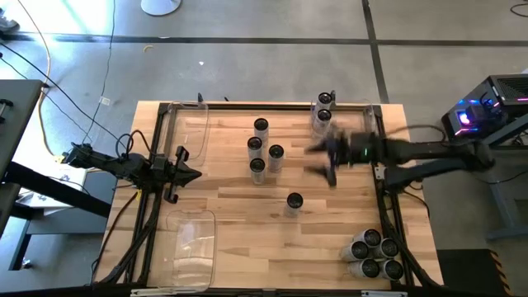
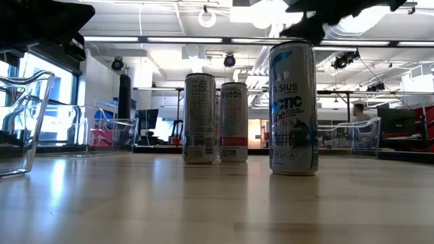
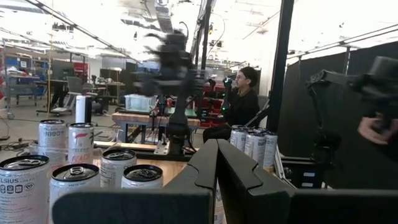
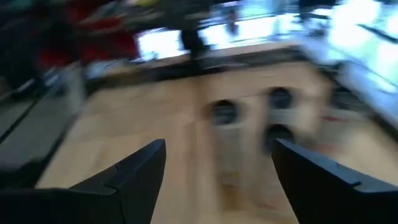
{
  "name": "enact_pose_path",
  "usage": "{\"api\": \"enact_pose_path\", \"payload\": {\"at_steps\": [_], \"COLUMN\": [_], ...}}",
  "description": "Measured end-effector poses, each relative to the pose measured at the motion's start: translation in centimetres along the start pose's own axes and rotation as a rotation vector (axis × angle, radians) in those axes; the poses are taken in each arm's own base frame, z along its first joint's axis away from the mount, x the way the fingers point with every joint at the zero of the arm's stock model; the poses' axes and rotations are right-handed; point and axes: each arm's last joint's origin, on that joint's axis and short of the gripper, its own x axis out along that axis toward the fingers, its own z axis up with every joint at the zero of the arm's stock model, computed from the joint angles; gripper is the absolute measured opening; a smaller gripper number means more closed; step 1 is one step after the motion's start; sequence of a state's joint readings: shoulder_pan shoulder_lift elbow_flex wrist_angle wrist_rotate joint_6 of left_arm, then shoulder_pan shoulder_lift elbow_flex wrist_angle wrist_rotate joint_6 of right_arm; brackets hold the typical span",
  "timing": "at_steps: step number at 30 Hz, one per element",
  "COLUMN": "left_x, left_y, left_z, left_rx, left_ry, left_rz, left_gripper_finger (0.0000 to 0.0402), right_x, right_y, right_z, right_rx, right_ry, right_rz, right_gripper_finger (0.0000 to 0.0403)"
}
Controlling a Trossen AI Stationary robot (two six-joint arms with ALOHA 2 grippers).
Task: Sort soda cans
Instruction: Put the white blue soda can into the bottom transparent bin
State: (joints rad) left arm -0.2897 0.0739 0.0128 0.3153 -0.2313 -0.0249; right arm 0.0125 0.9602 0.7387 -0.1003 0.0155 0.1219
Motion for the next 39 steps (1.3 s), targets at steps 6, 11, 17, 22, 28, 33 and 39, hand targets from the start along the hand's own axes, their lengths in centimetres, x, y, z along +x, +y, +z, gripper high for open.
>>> {"api": "enact_pose_path", "payload": {"at_steps": [6,11,17,22,28,33,39], "left_x": [0.0,0.0,0.0,0.0,0.0,0.0,-0.1], "left_y": [0.0,0.0,0.1,0.1,0.1,0.1,0.1], "left_z": [0.3,0.3,0.4,0.5,0.5,0.5,1.3], "left_rx": [-0.008,-0.008,-0.009,-0.012,-0.013,-0.013,-0.051], "left_ry": [-0.031,-0.034,-0.036,-0.047,-0.049,-0.048,-0.132], "left_rz": [-0.001,0.006,0.042,0.047,0.047,0.048,0.038], "left_gripper_finger": [0.0000,0.0000,0.0000,0.0000,0.0000,0.0000,0.0000], "right_x": [1.3,2.6,5.2,6.6,7.8,8.4,9.2], "right_y": [7.1,8.8,8.8,8.3,8.0,8.1,7.5], "right_z": [-2.4,-3.8,-5.3,-6.2,-7.3,-7.9,-7.3], "right_rx": [-0.191,-0.185,-0.212,-0.196,-0.175,-0.165,0.023], "right_ry": [0.060,0.085,0.138,0.187,0.241,0.260,0.240], "right_rz": [0.045,-0.007,-0.019,-0.036,-0.027,-0.024,-0.038], "right_gripper_finger": [0.0287,0.0287,0.0287,0.0287,0.0287,0.0278,0.0241]}}
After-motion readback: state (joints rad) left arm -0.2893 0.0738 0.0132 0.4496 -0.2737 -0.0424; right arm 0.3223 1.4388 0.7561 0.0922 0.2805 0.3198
